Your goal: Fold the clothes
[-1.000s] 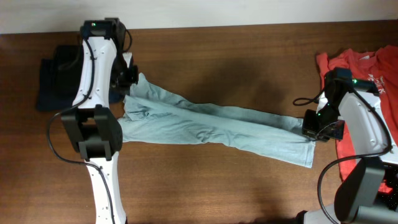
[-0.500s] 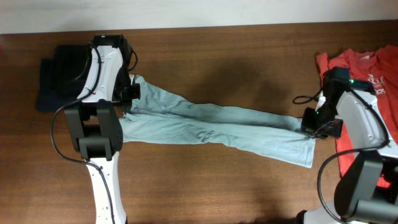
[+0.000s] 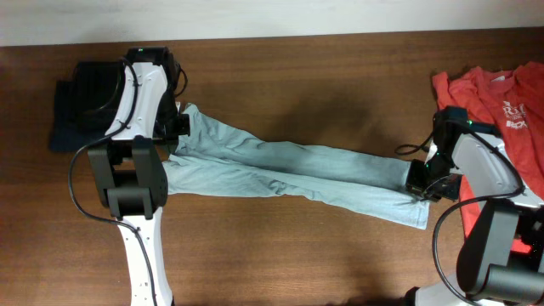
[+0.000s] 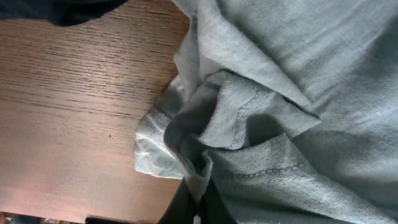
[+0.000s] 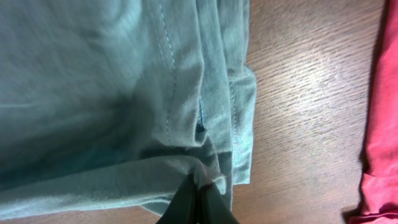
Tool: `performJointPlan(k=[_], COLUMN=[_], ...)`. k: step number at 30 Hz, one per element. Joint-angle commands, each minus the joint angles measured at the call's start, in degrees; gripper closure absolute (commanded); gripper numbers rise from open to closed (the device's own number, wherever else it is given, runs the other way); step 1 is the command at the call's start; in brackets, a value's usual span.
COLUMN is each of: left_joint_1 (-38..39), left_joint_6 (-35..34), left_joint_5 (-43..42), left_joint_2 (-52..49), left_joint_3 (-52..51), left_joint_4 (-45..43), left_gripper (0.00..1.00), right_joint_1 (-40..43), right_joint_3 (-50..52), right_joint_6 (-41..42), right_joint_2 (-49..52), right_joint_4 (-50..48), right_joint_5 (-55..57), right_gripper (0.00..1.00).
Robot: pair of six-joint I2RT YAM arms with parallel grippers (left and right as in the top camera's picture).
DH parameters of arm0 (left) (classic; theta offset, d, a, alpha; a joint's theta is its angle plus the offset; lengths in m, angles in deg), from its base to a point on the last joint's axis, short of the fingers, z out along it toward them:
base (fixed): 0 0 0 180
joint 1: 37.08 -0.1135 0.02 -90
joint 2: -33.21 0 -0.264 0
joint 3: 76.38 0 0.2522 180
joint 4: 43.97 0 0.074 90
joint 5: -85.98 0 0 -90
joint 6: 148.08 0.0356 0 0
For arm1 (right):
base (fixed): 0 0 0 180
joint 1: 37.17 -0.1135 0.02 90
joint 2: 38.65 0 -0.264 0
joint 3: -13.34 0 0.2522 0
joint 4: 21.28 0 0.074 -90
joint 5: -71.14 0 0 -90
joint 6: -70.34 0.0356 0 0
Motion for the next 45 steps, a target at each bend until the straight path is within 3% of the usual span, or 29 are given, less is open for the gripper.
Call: performJointPlan(k=[1, 4, 6, 9, 11, 13, 16, 18, 20, 21, 22, 24, 26, 28, 38, 45], left_joint_1=[-0.3, -0.4, -0.4, -0.4, -0.4, -0.4, -0.4, -0.2, 0.1, 0.3, 0.6, 1.2, 1.6, 1.9, 2.4, 2.4], left_joint_6=[-0.8, -0.8, -0.7, -0.7, -0.7, -0.7, -0.7, -0.7, -0.1, 1.0, 2.1, 3.0, 3.0, 3.0, 3.0, 2.9], left_joint_5=[1.3, 1.3, 1.3, 1.3, 1.3, 1.3, 1.0, -1.9, -6.5, -8.3, -9.6, -10.4, -10.4, -10.4, -10.4, -10.4], left_joint_2=[0.5, 0.5, 0.5, 0.8, 1.5, 3.0, 5.6, 7.0, 7.6, 7.7, 7.7, 7.1, 6.7, 5.9, 1.9, 1.3], left_joint_3=[-0.2, -0.2, -0.2, -0.2, 0.1, 1.9, 5.5, 8.2, 9.9, 10.2, 10.2, 9.9, 9.4, 9.2, 9.2, 9.2], left_joint_4=[0.1, 0.1, 0.1, 0.1, 0.1, 0.1, 0.1, -0.1, -1.3, -2.4, -3.5, -4.9, -5.4, -5.3, -6.4, -7.3], left_gripper=[1.00, 0.97, 0.83, 0.53, 0.42, 0.39, 0.39, 0.40, 0.46, 0.50, 0.55, 0.70, 0.83, 0.89, 0.89, 0.89], right_joint_1=[0.3, 0.3, 0.3, 0.3, 0.3, 0.3, 0.2, 0.1, 0.1, 0.1, 0.1, 0.1, 0.1, 0.1, 0.1, 0.1], right_joint_3=[0.7, 0.7, 0.7, 0.1, -2.5, -7.6, -14.4, -17.4, -18.4, -18.3, -18.2, -17.2, -15.8, -13.6, 1.9, 6.1], right_joint_6=[0.7, 0.7, 0.9, 0.2, -0.9, -0.9, -1.1, -1.1, -1.1, -1.1, -1.1, -1.1, -1.1, -1.1, -2.4, -1.9], right_joint_2=[0.2, 0.2, 0.2, 0.2, 0.2, 0.2, 0.2, 0.2, 0.2, 0.2, 0.3, 0.4, 0.5, 0.6, 0.6, 1.9], right_joint_4=[-0.2, -0.1, 0.2, 0.9, 2.6, 6.4, 10.7, 12.1, 12.0, 11.8, 11.8, 11.3, 10.9, 9.9, -6.3, -11.6], right_joint_5=[0.3, 0.1, -0.6, -2.5, -3.6, -3.9, -4.3, -4.7, -6.0, -6.5, -6.8, -7.4, -7.4, -7.6, -11.6, -11.5], right_gripper=[0.96, 0.96, 0.94, 0.67, 0.52, 0.44, 0.24, 0.21, 0.23, 0.31, 0.43, 0.85, 0.96, 0.96, 0.96, 0.96])
